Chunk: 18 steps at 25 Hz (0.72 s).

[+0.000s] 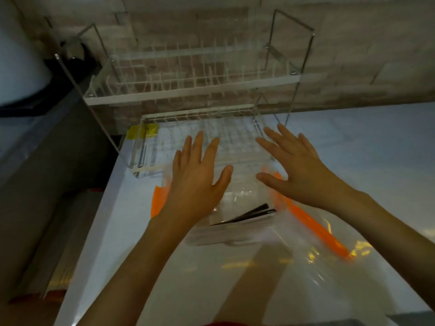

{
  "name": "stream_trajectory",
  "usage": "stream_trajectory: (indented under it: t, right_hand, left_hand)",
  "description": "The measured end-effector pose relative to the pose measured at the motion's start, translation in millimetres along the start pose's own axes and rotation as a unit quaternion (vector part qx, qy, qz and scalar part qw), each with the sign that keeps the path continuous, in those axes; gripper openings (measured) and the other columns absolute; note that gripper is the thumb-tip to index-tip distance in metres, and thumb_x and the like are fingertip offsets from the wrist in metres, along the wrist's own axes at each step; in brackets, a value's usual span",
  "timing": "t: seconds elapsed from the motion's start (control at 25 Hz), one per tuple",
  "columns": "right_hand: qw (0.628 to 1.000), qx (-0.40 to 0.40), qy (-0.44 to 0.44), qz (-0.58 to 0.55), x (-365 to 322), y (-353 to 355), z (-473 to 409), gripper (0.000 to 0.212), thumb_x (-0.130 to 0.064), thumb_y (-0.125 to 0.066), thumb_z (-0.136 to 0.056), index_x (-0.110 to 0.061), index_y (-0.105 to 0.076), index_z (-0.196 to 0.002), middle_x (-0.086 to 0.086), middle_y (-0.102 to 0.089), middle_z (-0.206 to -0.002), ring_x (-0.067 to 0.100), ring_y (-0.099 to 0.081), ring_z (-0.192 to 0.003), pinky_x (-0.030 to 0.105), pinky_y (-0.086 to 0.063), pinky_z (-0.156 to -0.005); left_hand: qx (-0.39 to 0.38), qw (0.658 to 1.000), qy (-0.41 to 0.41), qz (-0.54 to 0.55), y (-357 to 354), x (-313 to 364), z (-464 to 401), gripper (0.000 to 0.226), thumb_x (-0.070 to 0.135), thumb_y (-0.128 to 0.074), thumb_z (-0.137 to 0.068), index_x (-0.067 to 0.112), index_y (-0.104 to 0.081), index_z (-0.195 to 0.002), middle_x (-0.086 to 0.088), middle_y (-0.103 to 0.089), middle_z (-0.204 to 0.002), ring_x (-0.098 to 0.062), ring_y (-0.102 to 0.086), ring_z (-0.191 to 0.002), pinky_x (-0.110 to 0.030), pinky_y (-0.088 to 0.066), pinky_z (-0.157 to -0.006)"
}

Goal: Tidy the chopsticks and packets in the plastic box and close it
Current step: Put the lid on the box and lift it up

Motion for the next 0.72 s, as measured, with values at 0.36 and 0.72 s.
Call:
stream_trajectory:
  t: [0.36,0.72]
  right_hand:
    - [0.984,-0.015,-0.175,0.007,88,17,95,0.07,-0.05,-0.047,-0.084,-0.028,-0.017,-0.143,-0.001,-0.003,-0.157,0.016,0.007,-0.144,0.044,0.004,-0.116]
    - [0.945,-0.062,-0.318,-0.047,152,-40,181,0.066,-0.043,-0.054,-0.085,-0.025,-0.025,-0.142,0.006,-0.015,-0.156,0.027,-0.01,-0.144,0.046,-0.013,-0.116]
  left_hand:
    - [-0.114,0.986,-0.121,0.026,-73,121,3,0.063,0.038,-0.037,-0.092,0.02,-0.007,-0.145,-0.008,0.003,-0.157,-0.022,0.007,-0.144,-0.034,0.001,-0.115]
    - [-0.309,0.948,-0.064,-0.032,-198,142,33,0.067,0.032,-0.037,-0.093,0.009,-0.001,-0.144,-0.017,0.004,-0.156,-0.031,0.006,-0.143,-0.044,-0.002,-0.116]
Point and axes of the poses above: each hand's wrist, its own z-axis away from the middle knuckle, its own y-axis out of the back of the hand, x = y × z, the point moved 8 cm from there along -z, towards the middle knuckle
